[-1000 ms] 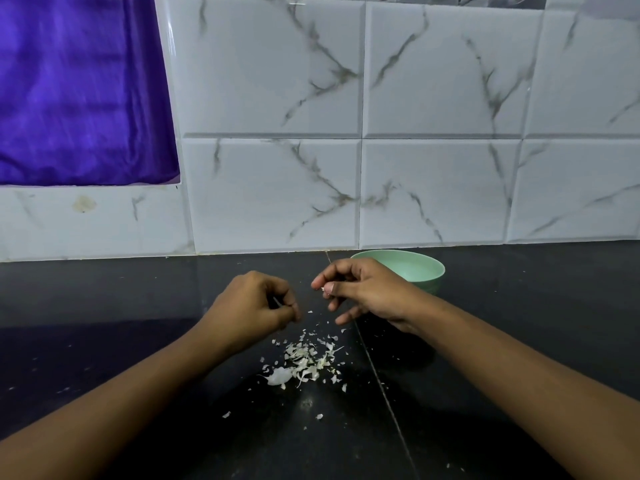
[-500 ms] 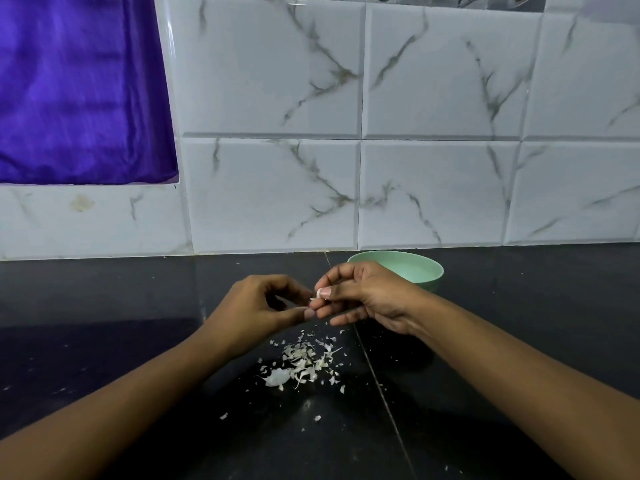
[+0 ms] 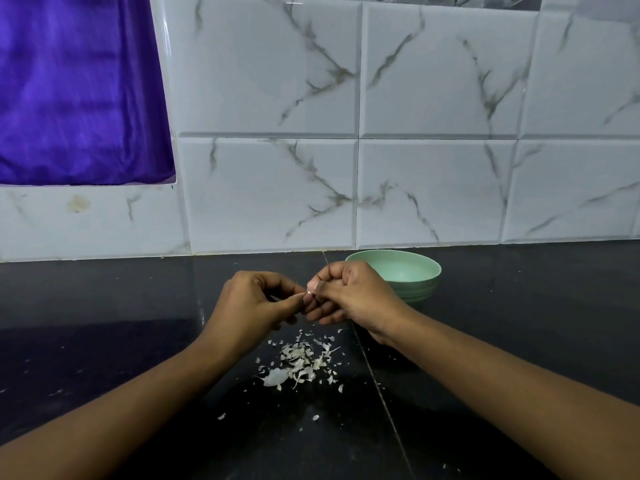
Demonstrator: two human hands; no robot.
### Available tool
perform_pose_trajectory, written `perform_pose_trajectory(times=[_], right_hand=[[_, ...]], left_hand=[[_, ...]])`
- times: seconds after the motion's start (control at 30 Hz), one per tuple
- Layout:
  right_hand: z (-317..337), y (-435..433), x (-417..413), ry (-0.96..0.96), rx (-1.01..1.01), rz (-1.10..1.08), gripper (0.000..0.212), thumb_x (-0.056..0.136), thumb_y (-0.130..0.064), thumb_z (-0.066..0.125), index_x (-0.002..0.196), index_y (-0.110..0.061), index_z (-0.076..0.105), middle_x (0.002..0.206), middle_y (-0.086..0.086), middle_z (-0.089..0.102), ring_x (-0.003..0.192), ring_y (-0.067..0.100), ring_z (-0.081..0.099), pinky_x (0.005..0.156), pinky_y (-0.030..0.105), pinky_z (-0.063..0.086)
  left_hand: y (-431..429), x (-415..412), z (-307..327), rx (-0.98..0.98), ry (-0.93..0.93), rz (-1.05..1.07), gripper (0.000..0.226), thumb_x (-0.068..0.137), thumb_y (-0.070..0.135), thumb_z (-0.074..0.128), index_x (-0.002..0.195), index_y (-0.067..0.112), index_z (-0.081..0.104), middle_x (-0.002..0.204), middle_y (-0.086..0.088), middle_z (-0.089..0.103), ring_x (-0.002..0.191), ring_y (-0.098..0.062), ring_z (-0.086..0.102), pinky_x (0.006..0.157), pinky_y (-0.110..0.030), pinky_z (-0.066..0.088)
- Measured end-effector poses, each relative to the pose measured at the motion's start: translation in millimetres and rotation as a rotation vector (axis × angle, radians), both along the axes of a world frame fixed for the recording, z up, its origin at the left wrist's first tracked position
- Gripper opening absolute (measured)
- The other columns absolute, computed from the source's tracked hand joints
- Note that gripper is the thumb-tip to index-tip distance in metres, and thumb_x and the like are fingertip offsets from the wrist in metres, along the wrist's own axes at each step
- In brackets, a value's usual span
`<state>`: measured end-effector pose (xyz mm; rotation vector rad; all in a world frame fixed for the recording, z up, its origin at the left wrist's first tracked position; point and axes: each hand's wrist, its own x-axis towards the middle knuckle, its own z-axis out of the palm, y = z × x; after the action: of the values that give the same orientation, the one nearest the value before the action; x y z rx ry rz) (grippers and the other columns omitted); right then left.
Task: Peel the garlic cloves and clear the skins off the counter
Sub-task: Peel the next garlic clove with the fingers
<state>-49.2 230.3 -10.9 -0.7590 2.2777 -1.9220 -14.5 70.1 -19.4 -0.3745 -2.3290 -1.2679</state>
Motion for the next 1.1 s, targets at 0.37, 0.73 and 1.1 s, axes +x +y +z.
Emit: perform_pose_trajectory(times=[0.37,0.73,1.1], right_hand=[[0,-5,3,-0.117,-0.013,0.004,0.018,0.098,-0.012,0.049,0.081,-0.008,0.053,0.060,0.005,0.065,0.050,0.014,0.065,0.047,0.021,0.052],[8,10,-3,0.100,0.002,-0.088,0.024,0.081,0.005,0.065,0.072,-0.015,0.057,0.071,0.001,0.055,0.066,0.008,0.058,0.055,0.028,0.056],[13,11,2,0.112,0.120,-0.079,0.018,0.093,-0.025,0.057,0.091,-0.012,0.070,0.074,0.001,0.071,0.069,0.012,0.064,0.067,0.030,0.050]], left_hand=[[2,-5,-4,0.123,-0.042,-0.004,0.009,0.078,0.008,0.074,0.071,0.012,0.070,0.058,-0.004,0.067,0.049,-0.010,0.062,0.048,-0.023,0.049],[-1,-4,-1,0.364,-0.147,-0.126,0.013,0.077,0.003,0.073,0.071,0.007,0.063,0.060,-0.007,0.066,0.056,-0.016,0.068,0.045,-0.025,0.050],[-1,-4,1,0.367,-0.120,-0.180,0.022,0.069,-0.003,0.076,0.072,0.006,0.057,0.061,-0.006,0.067,0.050,-0.016,0.063,0.043,-0.022,0.048]])
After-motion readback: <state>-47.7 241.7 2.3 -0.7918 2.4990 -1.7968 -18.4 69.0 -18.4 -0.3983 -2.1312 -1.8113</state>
